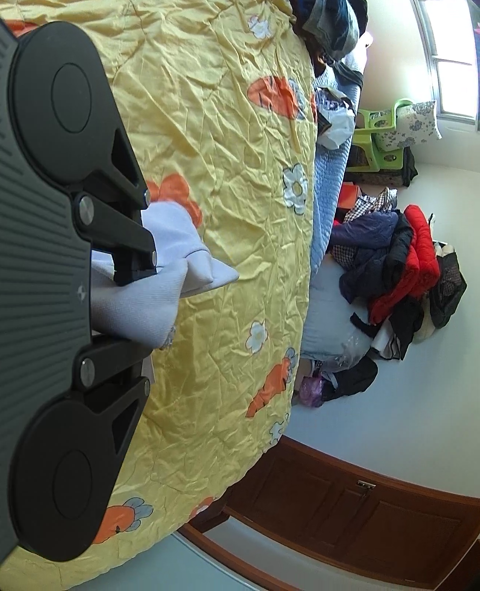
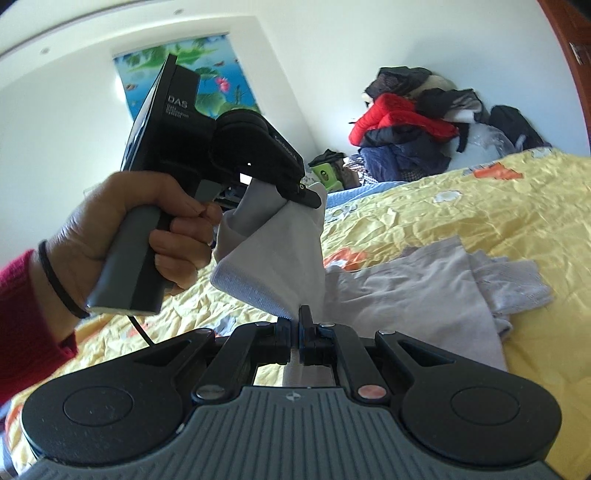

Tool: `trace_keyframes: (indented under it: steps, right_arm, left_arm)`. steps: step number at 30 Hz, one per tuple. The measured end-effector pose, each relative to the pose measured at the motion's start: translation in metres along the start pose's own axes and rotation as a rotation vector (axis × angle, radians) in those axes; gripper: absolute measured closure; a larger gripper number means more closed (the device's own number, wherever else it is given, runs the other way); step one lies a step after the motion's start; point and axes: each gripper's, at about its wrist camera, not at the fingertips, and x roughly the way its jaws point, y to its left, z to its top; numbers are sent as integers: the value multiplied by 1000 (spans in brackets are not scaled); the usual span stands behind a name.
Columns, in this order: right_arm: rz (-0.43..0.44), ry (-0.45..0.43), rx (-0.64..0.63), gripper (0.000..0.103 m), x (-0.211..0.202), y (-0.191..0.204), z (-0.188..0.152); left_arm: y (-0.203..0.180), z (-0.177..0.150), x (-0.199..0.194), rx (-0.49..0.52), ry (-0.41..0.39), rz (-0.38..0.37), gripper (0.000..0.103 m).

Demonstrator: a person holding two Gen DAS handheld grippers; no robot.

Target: Fold small clothes

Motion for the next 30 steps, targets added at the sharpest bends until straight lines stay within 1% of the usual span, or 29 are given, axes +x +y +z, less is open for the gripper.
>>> trace_keyframes:
  steps: [7,14,20,25,28,30]
  right_arm:
    - [-38,-9,75,95,-6,-29,-2]
    - [-50,-5,204,95,-7,-60,-7]
    - [-62,17,284,95,-6,-83,-15]
    - [-62,30,326,94,-4,-95,-20]
    - [-65,34,339,93,-3,-100,-22]
    - [-67,40,350,89,-1,-102,-23]
  left_arm:
    - [-36,-5,30,28,43,-30,97]
    - [-64,-15,65,43,104,-45,97]
    - [-76,-24,87,30,161,-65,97]
    - [-86,-25,92,45,169,-79,96]
    - [-87,-21,95,25,189,-88,95]
    - [-87,-19,96,3,199,-98,92]
